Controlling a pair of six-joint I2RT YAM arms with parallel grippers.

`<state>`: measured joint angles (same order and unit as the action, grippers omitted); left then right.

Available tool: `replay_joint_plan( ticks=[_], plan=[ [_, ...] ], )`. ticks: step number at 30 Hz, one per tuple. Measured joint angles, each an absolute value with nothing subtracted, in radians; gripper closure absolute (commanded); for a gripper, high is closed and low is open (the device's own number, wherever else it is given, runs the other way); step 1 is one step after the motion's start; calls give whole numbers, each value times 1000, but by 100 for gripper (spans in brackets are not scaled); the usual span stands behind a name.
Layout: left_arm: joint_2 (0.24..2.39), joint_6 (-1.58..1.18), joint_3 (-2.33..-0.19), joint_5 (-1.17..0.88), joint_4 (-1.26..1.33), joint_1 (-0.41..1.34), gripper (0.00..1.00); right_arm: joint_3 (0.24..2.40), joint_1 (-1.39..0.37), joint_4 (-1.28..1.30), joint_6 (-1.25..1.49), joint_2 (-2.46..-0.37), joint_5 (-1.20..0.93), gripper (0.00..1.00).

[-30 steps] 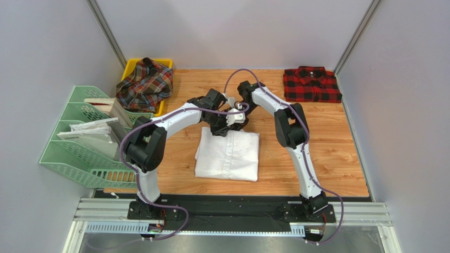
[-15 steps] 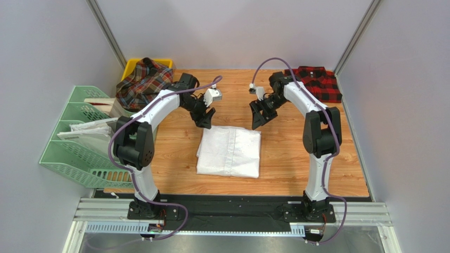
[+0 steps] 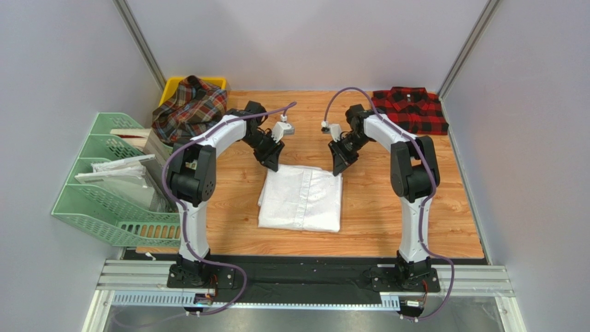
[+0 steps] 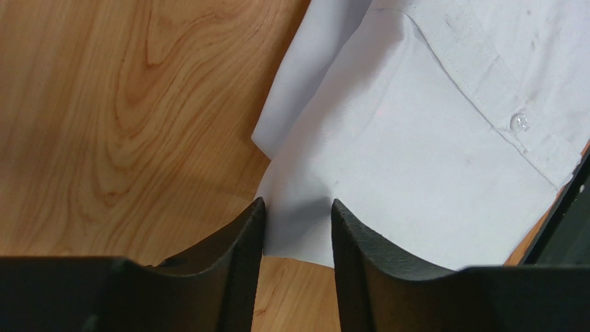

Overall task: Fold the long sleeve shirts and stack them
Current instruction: Fold the shirt

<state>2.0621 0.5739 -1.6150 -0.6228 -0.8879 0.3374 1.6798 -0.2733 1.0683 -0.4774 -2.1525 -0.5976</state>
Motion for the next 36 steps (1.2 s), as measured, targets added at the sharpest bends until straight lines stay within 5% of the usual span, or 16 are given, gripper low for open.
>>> replay_joint_plan(
  ticks=[1, 3, 9, 14, 19, 22, 29, 36],
  plan=[
    [2070, 570, -1617, -624, -894, 337, 87, 1680, -273, 1065, -475, -2157, -595, 100],
    [2095, 563, -1636, -629, -914, 333, 99, 1681, -273, 1051, -476, -2166, -585, 100],
    [2174, 525, -1734, -638, -934, 323, 100, 1725, -274, 1007, -458, -2213, -531, 93],
    [2207, 495, -1762, -638, -933, 304, 68, 1730, -274, 973, -418, -2216, -495, 44],
    [2115, 406, -1649, -655, -862, 261, 44, 1714, -257, 955, -357, -2138, -488, 27],
    [1943, 333, -1510, -705, -820, 218, 18, 1633, -229, 939, -303, -1985, -523, 13],
    [1443, 39, -1095, -996, -574, 296, 18, 1215, -264, 733, 6, -1533, -835, 7],
    [1500, -315, -830, -1147, -231, 472, 22, 941, -491, 471, 284, -1580, -1020, 7]
  ],
)
